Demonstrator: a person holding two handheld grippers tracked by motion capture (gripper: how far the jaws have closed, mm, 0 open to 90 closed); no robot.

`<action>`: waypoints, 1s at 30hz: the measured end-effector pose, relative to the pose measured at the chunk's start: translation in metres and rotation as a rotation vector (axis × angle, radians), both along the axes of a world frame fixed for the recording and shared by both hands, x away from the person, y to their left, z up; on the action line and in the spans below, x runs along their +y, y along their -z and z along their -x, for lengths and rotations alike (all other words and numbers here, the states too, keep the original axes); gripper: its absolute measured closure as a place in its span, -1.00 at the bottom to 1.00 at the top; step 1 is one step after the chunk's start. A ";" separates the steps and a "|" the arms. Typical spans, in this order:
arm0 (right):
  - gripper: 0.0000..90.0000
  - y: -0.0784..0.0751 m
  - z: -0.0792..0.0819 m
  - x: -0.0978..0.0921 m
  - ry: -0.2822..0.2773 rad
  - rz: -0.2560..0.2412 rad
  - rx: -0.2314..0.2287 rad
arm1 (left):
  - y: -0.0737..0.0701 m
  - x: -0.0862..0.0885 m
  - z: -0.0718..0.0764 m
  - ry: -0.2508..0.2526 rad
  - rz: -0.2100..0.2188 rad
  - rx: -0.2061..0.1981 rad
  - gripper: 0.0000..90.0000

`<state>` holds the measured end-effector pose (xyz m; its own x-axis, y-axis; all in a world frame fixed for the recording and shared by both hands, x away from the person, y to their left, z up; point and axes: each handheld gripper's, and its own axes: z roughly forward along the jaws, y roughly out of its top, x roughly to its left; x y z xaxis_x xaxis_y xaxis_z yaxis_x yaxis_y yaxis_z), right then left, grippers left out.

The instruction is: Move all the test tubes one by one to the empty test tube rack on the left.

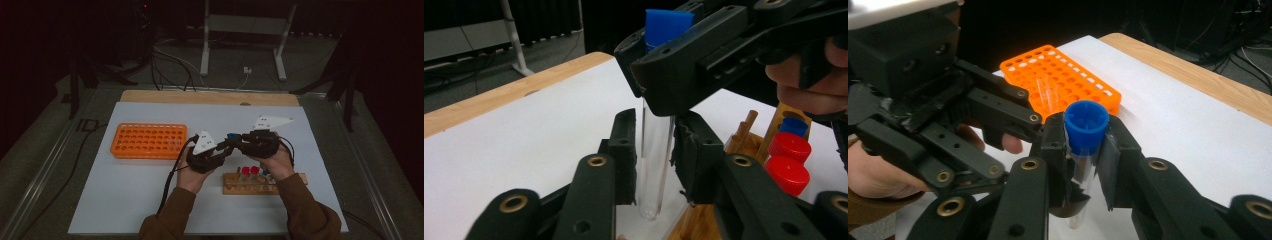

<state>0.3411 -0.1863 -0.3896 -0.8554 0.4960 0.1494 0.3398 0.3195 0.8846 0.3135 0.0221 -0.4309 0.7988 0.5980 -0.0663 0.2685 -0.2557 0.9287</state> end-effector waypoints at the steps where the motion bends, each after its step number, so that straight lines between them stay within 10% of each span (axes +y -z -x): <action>1: 0.69 0.000 0.000 0.000 0.002 0.002 -0.001 | 0.000 0.000 0.000 0.004 -0.001 -0.004 0.67; 14: -0.38 0.002 -0.004 -0.013 0.067 -0.014 0.011 | 0.002 0.016 -0.005 -0.064 -0.030 -0.011 0.71; 30: -1.00 0.010 0.003 -0.055 0.210 -0.009 -0.030 | 0.001 0.050 -0.005 -0.140 -0.015 -0.009 0.71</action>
<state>0.3381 -0.2416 -0.3997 -0.7378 0.6623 0.1308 0.3712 0.2362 0.8980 0.3189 0.0723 -0.4322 0.7083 0.7042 -0.0502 0.2945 -0.2301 0.9275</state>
